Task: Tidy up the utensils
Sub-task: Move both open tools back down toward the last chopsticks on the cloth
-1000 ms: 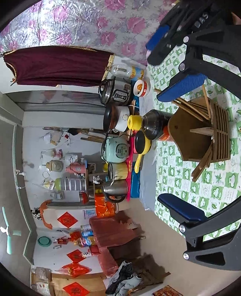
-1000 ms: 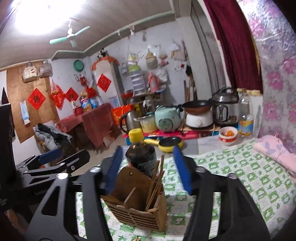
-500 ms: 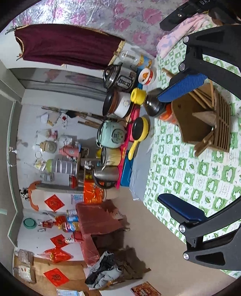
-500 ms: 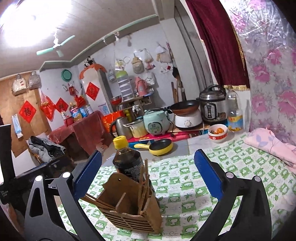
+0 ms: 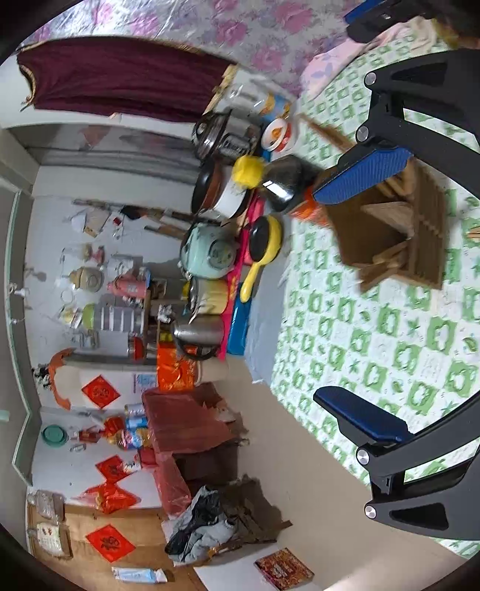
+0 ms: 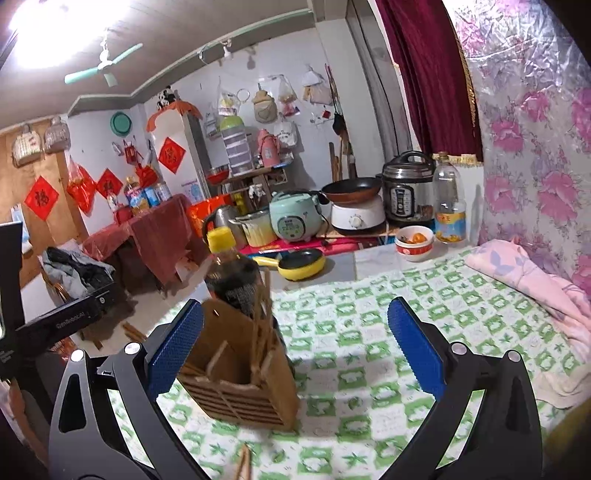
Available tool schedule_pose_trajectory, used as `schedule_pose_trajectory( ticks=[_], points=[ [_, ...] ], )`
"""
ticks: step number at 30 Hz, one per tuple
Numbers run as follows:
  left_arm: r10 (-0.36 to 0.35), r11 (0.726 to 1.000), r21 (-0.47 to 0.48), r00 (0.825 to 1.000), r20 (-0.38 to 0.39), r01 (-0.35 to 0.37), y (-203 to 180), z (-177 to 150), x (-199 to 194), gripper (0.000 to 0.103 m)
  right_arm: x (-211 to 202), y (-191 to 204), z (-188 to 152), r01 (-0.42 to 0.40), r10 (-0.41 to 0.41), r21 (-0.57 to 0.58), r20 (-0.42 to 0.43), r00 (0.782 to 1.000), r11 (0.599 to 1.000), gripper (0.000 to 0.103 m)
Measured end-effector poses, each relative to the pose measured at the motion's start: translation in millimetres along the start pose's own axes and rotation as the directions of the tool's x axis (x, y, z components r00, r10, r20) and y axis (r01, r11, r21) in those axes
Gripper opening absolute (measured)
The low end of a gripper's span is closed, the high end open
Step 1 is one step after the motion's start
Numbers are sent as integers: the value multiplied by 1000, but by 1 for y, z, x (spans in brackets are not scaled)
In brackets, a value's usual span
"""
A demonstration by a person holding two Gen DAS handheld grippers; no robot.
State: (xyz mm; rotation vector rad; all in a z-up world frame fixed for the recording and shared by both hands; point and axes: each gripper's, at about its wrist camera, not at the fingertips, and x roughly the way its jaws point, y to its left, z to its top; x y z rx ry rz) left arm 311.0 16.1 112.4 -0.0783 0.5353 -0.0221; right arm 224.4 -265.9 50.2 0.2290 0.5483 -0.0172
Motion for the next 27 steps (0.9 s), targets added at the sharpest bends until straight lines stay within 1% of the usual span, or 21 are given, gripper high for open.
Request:
schedule_pose_trajectory(
  ticks=[1, 2, 3, 5, 7, 8, 11, 14, 16, 17, 18, 19, 21, 24, 25, 27],
  points=[
    [-7, 1000, 10, 1000, 4, 7, 1, -10, -3, 97, -3, -1, -6, 1, -1, -12, -8, 1000, 1000, 96],
    [1, 1000, 18, 1000, 4, -1, 2, -20, -5, 97, -6, -3, -16, 2, -3, -30, -13, 1000, 1000, 96],
    [23, 999, 31, 1000, -8, -23, 5, -33, -7, 97, -8, -4, -25, 8, -9, -45, -19, 1000, 999, 96],
    [47, 998, 49, 998, -37, -45, 9, -54, -7, 97, -9, -9, -52, 32, -38, -94, -63, 997, 995, 97],
    [51, 998, 49, 996, -77, -47, 16, -77, -9, 97, -9, -13, -75, 35, -50, -130, -117, 992, 991, 97],
    [50, 998, 48, 993, -110, -45, 21, -90, -9, 97, -8, -16, -88, 34, -57, -146, -150, 987, 989, 96],
    [51, 996, 76, 977, -205, -36, 31, -123, -6, 97, -5, -20, -112, 22, -61, -167, -232, 971, 986, 96],
    [90, 990, 125, 956, -279, -57, 39, -155, -1, 97, -10, -24, -125, 11, -53, -158, -263, 963, 987, 97],
    [97, 987, 151, 940, -326, -49, 45, -172, 2, 97, -11, -26, -133, 4, -47, -155, -278, 959, 988, 97],
    [93, 987, 156, 930, -356, -39, 47, -179, 5, 97, -11, -27, -138, 0, -46, -155, -294, 955, 988, 97],
    [81, 988, 153, 914, -398, -21, 50, -186, 9, 97, -10, -27, -141, -1, -47, -157, -304, 952, 988, 97],
    [71, 989, 146, 904, -421, -10, 52, -190, 13, 97, -8, -27, -144, -1, -51, -163, -317, 947, 987, 97],
    [56, 993, 120, 871, -488, 3, 57, -197, 24, 97, -5, -24, -149, 0, -61, -181, -333, 941, 983, 97],
    [61, 993, 115, 841, -538, 2, 59, -204, 34, 97, -2, -19, -154, -10, -64, -209, -346, 936, 978, 97],
    [65, 993, 120, 838, -542, 0, 59, -206, 35, 97, -2, -16, -156, -20, -61, -221, -354, 933, 975, 96],
    [78, 990, 138, 843, -533, -5, 57, -207, 34, 98, -1, -10, -159, -48, -46, -243, -368, 929, 969, 97]
  ],
)
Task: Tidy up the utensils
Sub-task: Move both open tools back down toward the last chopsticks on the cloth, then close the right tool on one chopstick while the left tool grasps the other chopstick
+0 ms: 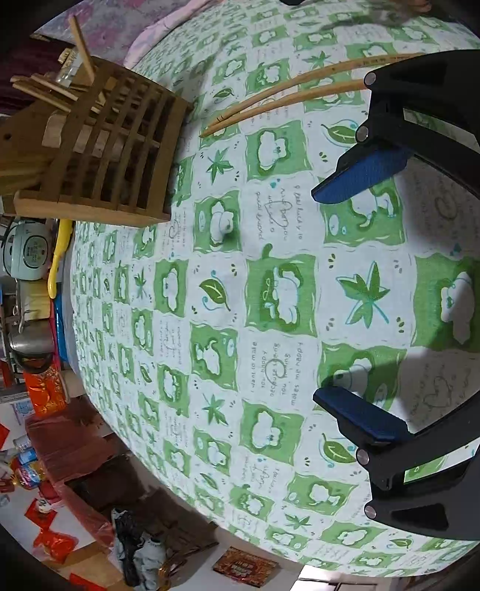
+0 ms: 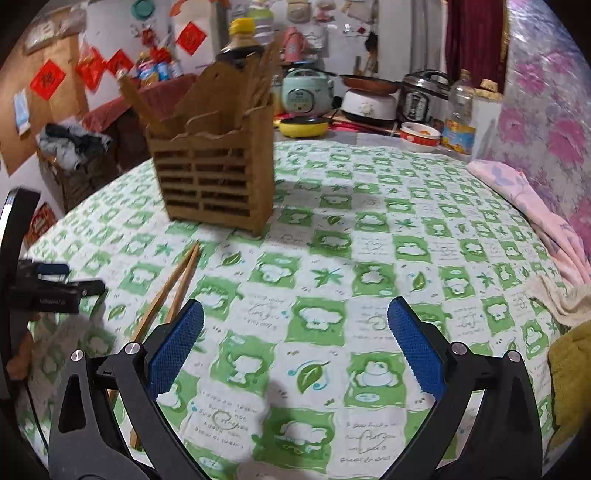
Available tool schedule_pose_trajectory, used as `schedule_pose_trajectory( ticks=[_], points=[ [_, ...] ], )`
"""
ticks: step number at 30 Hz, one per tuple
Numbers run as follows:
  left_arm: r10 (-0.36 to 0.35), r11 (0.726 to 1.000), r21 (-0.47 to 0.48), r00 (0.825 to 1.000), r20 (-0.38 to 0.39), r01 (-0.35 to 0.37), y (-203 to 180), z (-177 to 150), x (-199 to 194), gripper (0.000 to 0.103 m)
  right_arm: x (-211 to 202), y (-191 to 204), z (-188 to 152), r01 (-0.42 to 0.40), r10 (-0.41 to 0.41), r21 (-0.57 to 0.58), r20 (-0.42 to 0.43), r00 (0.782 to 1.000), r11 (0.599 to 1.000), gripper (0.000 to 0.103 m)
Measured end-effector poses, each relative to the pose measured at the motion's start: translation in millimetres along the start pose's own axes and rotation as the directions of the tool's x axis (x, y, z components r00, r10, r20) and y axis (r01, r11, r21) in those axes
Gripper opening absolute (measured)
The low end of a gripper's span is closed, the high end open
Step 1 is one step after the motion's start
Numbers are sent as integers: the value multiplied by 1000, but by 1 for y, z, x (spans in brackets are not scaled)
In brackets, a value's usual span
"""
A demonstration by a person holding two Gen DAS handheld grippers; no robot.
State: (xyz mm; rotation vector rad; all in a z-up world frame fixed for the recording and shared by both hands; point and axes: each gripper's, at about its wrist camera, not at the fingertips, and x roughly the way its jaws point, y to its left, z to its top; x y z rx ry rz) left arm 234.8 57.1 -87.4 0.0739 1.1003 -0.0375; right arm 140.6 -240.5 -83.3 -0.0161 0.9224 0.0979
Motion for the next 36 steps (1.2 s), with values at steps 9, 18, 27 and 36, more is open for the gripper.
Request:
schedule_pose_trajectory(
  ticks=[9, 18, 27, 36],
  points=[
    [-1, 1000, -3, 1000, 14, 1, 1, 1, 0, 99, 3, 28, -16, -101, 92, -104, -83, 992, 989, 96],
    [0, 1000, -3, 1000, 13, 0, 0, 2, 1, 99, -13, 36, -35, -233, 220, -89, -134, 966, 968, 96],
    [2, 1000, -5, 1000, 12, -2, 0, 4, 3, 99, -21, 67, -59, -263, 223, -181, -214, 951, 948, 60],
    [2, 1000, -4, 1000, 12, -2, 0, 2, 2, 99, -16, 34, -56, -209, 202, -15, -197, 959, 978, 6]
  ],
)
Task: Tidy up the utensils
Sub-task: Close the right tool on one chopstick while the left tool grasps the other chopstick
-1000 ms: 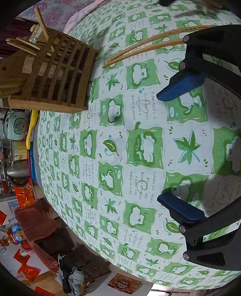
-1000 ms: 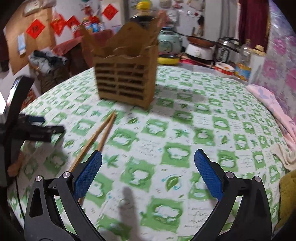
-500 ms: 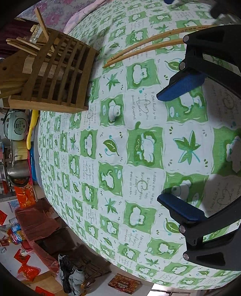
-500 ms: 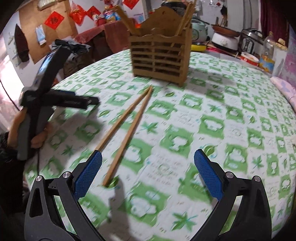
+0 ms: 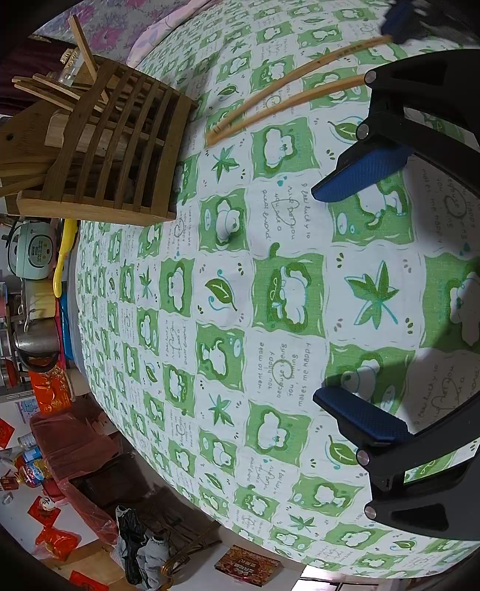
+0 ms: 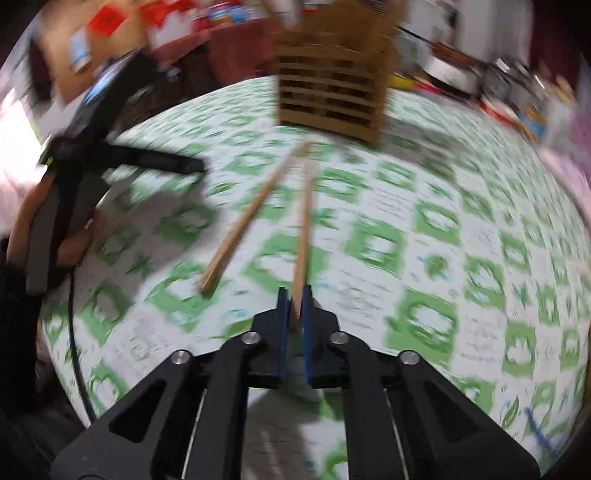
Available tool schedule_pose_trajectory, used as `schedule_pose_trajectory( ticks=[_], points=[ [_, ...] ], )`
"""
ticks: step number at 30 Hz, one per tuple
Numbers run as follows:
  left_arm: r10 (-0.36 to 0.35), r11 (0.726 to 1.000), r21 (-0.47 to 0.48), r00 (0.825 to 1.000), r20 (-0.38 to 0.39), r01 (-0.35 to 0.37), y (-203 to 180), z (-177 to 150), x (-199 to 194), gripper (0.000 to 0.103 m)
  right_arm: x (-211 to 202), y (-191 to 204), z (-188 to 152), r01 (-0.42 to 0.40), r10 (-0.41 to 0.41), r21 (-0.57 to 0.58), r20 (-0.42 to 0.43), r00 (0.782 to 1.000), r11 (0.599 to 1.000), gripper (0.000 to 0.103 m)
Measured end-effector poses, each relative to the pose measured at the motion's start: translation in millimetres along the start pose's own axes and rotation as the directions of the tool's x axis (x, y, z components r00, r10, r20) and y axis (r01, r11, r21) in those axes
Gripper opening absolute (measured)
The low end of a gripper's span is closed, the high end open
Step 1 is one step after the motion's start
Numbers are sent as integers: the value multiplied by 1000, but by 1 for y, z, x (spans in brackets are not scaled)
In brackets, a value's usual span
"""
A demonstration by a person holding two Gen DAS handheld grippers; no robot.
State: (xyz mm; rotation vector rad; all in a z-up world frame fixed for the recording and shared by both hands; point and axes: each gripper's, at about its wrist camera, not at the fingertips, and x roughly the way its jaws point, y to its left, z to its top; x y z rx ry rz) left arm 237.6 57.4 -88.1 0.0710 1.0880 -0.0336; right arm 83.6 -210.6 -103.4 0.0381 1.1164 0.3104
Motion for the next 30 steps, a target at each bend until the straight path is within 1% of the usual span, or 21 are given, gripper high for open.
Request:
schedule_pose_trajectory(
  ticks=[1, 2, 5, 7, 8, 11, 13, 14, 16, 17, 18, 19, 21, 24, 26, 27, 28, 29, 30],
  points=[
    [0, 1000, 0, 1000, 0, 0, 0, 0, 0, 99, -2, -11, -1, 0, -1, 52, 6, 1000, 999, 6],
    [0, 1000, 0, 1000, 0, 0, 0, 0, 0, 99, -4, -18, -2, 9, -10, 78, 11, 1000, 997, 6],
    [0, 1000, 0, 1000, -1, 0, 0, 0, 0, 99, -8, -26, -4, 29, -32, 114, 25, 999, 993, 6],
    [1, 1000, 1, 1000, -1, -1, 0, -1, 0, 99, -6, -27, -4, 17, -19, 114, 16, 1000, 993, 7],
    [2, 1000, 1, 1000, -1, -2, -1, -1, 0, 99, -5, -26, -3, 11, -12, 110, 11, 1000, 994, 10],
    [5, 1000, 6, 1000, -2, -5, -1, -1, -2, 98, -6, -29, -2, -16, 14, 117, 17, 1000, 993, 12],
    [0, 1000, 23, 1000, 9, 0, -5, -4, -9, 97, -7, -34, -2, -44, 40, 143, 31, 999, 989, 17],
    [-12, 999, 37, 1000, 22, 11, -9, -7, -15, 97, -9, -38, -2, -63, 56, 166, 45, 997, 984, 21],
    [-74, 995, 69, 996, 45, 71, -20, -13, -25, 97, -12, -47, -2, -95, 82, 215, 71, 994, 972, 23],
    [-124, 989, 89, 991, 40, 120, -28, -17, -29, 97, -12, -52, -2, -113, 95, 244, 83, 992, 963, 24],
    [-149, 984, 99, 988, 34, 145, -33, -19, -30, 97, -13, -57, -3, -122, 100, 268, 92, 991, 956, 24],
    [-189, 975, 119, 982, 24, 185, -43, -24, -33, 97, -13, -62, -4, -132, 106, 296, 103, 989, 946, 24],
    [-219, 965, 150, 976, 14, 215, -60, -29, -36, 97, -14, -70, -5, -154, 118, 342, 121, 986, 927, 25],
    [-268, 939, 221, 963, -15, 264, -90, -39, -40, 97, -15, -78, -6, -171, 127, 376, 140, 982, 910, 26],
    [-265, 927, 263, 963, -47, 268, -108, -46, -39, 97, -15, -78, -6, -177, 130, 379, 147, 981, 908, 27],
    [-239, 924, 293, 969, -58, 245, -117, -50, -38, 97, -16, -78, -6, -178, 130, 378, 149, 980, 909, 27],
    [-209, 924, 317, 977, -54, 215, -123, -54, -36, 99, -16, -77, -6, -179, 130, 376, 152, 980, 909, 28],
    [-197, 923, 329, 980, -41, 200, -125, -54, -37, 99, -16, -77, -6, -181, 132, 376, 154, 979, 909, 28],
    [-199, 924, 324, 979, -50, 205, -122, -53, -35, 99, -16, -79, -7, -183, 132, 377, 156, 979, 908, 28]
  ],
)
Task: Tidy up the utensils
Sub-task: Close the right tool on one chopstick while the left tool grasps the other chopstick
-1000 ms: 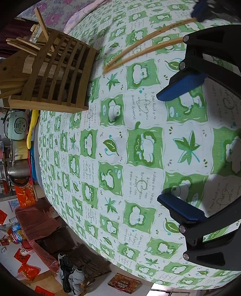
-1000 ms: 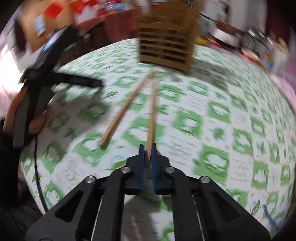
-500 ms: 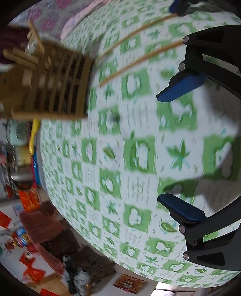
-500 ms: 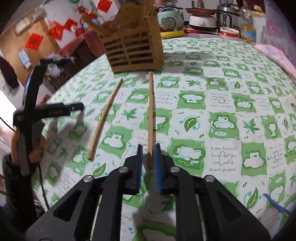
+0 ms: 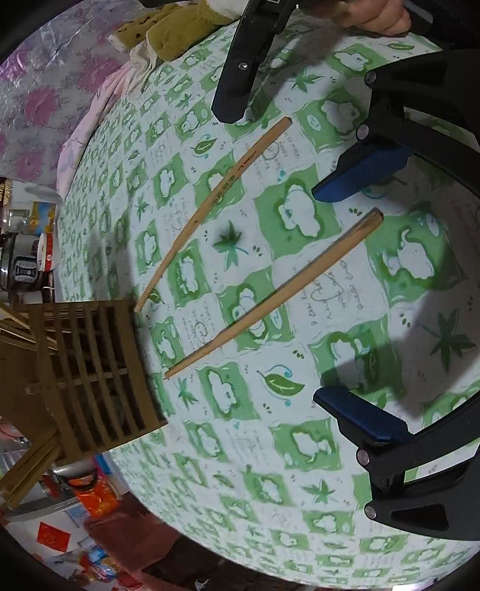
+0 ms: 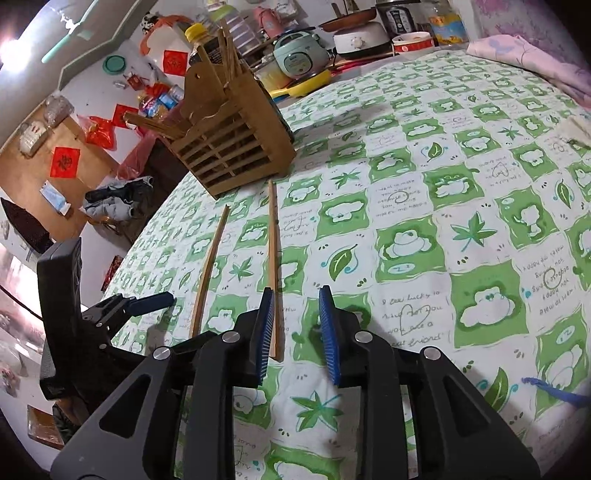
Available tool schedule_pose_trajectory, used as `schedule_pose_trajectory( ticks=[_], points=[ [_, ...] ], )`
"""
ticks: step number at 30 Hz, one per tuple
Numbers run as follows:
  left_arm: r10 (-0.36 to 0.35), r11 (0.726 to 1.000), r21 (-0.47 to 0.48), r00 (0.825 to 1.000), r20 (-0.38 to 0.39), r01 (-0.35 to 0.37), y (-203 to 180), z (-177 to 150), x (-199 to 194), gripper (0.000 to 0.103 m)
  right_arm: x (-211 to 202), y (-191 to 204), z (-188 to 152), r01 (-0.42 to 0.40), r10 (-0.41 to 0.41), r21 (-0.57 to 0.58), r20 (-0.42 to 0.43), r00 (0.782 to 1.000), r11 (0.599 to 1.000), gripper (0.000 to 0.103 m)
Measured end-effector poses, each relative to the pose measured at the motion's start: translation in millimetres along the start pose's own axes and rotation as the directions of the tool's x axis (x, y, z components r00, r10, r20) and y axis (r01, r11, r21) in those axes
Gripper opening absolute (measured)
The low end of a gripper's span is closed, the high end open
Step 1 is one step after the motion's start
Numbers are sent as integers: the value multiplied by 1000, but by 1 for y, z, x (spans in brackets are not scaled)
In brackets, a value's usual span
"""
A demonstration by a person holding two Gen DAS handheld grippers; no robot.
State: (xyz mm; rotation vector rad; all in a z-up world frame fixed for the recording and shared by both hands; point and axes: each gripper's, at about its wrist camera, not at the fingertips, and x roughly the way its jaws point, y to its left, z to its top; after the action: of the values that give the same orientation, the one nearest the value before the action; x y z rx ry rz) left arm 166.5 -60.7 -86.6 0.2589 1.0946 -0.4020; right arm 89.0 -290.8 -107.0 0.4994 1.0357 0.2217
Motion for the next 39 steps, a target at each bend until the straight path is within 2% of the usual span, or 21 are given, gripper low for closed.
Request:
schedule_pose_trajectory(
  ticks=[2, 3, 8, 11, 16, 20, 30, 33, 36, 38, 39],
  points=[
    [-4, 1000, -23, 1000, -4, 4, 11, -1, 0, 99, -1, -1, 0, -3, 3, 5, 3, 1000, 1000, 29],
    [30, 999, -43, 1000, 0, -30, 21, -2, 0, 99, -1, -2, 0, -4, 4, 6, 4, 1000, 1000, 29],
    [96, 981, -169, 995, -3, -95, 64, -15, -10, 98, -1, 0, -1, -7, 7, 1, 2, 1000, 1000, 29],
    [91, 977, -196, 996, 10, -88, 72, -19, -14, 98, -1, 0, -1, -7, 7, 2, 1, 1000, 1000, 29],
    [119, 983, -145, 993, 8, -117, 59, -17, -15, 98, 1, 3, -2, -4, 4, -11, -7, 1000, 1000, 29],
    [89, 983, -161, 996, 2, -87, 65, -17, -13, 99, 1, 4, -2, -3, 3, -13, -8, 1000, 1000, 29],
    [79, 988, -135, 997, 9, -77, 65, -18, -12, 99, 6, 15, -5, 22, -25, -89, -33, 999, 996, 29],
    [111, 982, -155, 994, 5, -109, 62, -19, -14, 98, 7, 22, -7, 48, -53, -129, -37, 998, 991, 34],
    [145, 984, -115, 989, 41, -139, 50, -21, -22, 98, 7, 27, -9, 81, -88, -165, -36, 995, 983, 40],
    [127, 988, -90, 990, 60, -122, 40, -23, -25, 91, 7, 33, -11, 108, -117, -202, -33, 993, 973, 40],
    [118, 991, -78, 991, 60, -113, 36, -23, -26, 80, 8, 35, -13, 119, -128, -216, -32, 991, 969, 40]
  ],
)
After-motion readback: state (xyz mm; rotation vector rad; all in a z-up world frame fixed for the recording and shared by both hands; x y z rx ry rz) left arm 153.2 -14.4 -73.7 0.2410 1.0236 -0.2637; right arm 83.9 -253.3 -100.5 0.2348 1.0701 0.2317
